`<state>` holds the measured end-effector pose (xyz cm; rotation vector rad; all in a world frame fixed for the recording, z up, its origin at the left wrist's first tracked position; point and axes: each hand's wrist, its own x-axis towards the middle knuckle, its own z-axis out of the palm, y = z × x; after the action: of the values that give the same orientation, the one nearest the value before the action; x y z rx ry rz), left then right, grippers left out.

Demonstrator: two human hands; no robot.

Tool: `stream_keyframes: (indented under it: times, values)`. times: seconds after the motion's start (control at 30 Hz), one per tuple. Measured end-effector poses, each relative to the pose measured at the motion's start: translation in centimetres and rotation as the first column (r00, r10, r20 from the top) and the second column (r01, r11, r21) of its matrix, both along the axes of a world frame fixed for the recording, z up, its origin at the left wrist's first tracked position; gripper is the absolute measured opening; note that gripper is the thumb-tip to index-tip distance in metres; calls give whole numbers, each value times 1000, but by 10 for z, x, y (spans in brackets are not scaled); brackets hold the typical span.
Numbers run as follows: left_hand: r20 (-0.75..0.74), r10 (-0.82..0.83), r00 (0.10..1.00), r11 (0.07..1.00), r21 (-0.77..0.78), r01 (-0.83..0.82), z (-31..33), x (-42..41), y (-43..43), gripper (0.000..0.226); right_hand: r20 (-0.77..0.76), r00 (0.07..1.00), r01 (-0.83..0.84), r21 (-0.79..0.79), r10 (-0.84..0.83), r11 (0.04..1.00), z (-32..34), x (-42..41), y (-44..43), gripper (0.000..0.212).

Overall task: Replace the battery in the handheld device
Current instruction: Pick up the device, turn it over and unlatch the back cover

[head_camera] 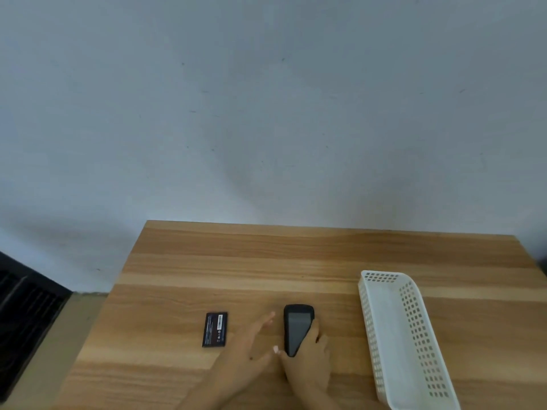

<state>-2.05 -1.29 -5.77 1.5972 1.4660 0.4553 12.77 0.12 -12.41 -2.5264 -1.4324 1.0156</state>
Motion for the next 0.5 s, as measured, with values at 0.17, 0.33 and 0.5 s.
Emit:
stream_keyframes:
  times: [0.17,0.33,0.5]
  values:
    - [10,-1,1000,1000,21,1,2,-1,-1,60,-74,994,78,47,-75,996,-3,-1,2,119]
    - [-4,-9,1000,999,32,9,8,-1,1,60,-210,974,111,91,-90,990,6,11,0,106]
    - [-34,-53,998,993,103,56,29,-4,12,60,-350,936,40,188,29,981,38,35,4,94]
